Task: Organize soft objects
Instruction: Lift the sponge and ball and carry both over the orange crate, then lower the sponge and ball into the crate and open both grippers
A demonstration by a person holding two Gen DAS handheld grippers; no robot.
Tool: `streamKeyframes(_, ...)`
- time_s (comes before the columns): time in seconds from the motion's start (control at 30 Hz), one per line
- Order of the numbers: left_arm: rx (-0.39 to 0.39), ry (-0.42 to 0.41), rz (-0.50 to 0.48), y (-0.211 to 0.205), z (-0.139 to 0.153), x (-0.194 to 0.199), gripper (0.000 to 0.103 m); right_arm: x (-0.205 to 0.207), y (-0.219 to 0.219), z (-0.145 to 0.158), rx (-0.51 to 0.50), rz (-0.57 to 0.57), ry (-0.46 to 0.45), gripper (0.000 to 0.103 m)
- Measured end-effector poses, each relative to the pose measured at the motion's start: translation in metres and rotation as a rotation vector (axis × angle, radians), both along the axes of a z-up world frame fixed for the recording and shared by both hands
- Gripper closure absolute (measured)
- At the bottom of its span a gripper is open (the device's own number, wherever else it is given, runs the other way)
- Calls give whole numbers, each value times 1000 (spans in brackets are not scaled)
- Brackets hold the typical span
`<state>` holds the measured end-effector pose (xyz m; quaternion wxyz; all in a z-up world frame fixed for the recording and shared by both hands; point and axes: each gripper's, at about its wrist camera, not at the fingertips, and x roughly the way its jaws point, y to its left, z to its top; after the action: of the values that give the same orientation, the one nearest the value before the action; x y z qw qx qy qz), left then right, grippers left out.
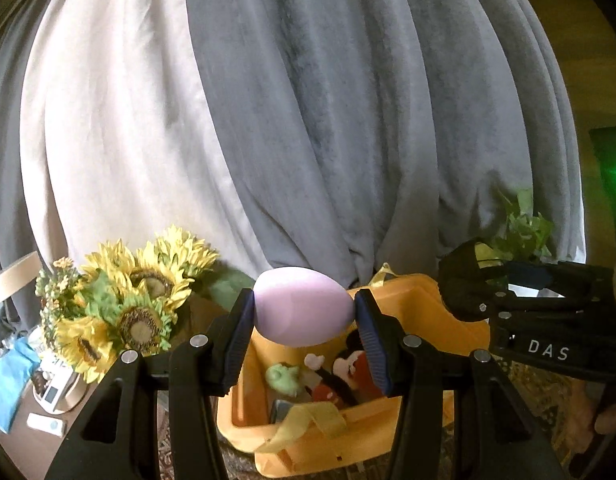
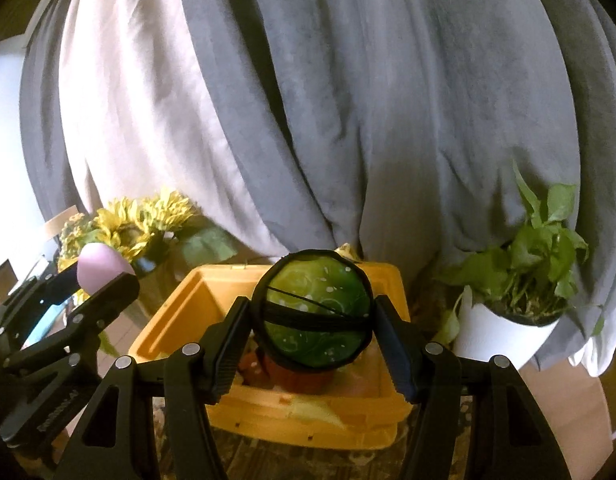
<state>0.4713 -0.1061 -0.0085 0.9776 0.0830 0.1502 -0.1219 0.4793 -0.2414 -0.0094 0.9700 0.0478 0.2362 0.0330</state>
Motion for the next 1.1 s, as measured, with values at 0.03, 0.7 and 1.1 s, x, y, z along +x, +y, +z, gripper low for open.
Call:
streamKeyframes(0.03, 1, 1, 2, 0, 0, 3, 53, 5, -1, -1, 4, -1, 5, 40)
streamKeyframes(0.7, 16, 155, 21, -7, -31, 73, 53, 78, -12, -32, -6, -23, 140, 40)
streamKeyframes(1.1, 46, 296, 19, -10, -61, 100, 52, 104, -16, -60, -22, -30, 278, 40)
